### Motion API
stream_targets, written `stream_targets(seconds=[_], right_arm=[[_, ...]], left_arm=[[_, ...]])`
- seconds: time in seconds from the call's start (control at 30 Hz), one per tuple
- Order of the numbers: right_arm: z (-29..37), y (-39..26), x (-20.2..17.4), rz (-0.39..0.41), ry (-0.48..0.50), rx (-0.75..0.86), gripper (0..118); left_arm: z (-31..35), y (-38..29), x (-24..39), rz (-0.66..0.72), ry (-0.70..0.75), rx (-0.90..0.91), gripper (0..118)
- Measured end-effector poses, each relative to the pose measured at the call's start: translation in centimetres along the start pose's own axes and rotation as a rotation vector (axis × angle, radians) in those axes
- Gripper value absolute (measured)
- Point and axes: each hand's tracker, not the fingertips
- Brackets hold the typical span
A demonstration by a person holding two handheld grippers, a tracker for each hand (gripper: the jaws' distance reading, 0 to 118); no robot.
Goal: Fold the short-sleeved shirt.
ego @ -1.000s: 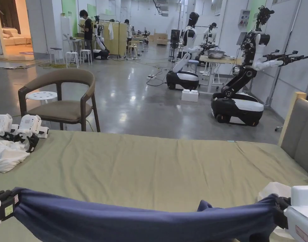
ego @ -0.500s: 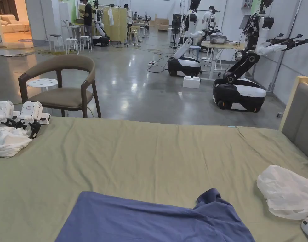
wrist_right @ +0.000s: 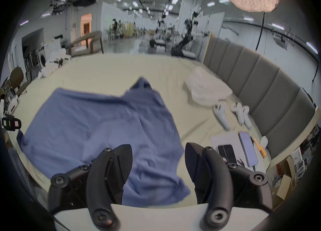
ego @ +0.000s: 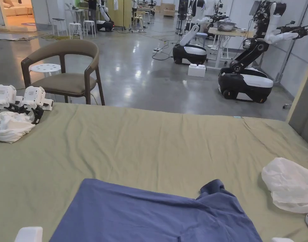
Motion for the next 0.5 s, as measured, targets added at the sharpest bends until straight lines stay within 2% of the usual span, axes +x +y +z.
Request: stream_targets(seconds=[0.17,0.33,0.43,0.47,0.5], right_arm=[[1.6,4.3,-2.8,-0.050,0.039,0.222,68],[3.1,7.9,-6.4,-0.097,0.044,0.443,68],[3.7,9.4,-8.3,-0.100,0.041,0.534,65],[3.9,9.7,-8.7,-0.100,0.041,0.556,57],[4.1,10.1,-9.2,-0.103,0.040,0.576,44]], left_arm=[[1.7,3.1,3.4,-0.008,-0.023,0.196,64],[3.5,5.9,6.6,-0.046,0.018,0.397,62],[4.8,6.9,8.3,-0.082,0.050,0.517,51],[5.2,7.2,8.8,-0.101,0.067,0.550,41],[5.6,7.4,9.2,-0.120,0.083,0.575,32]])
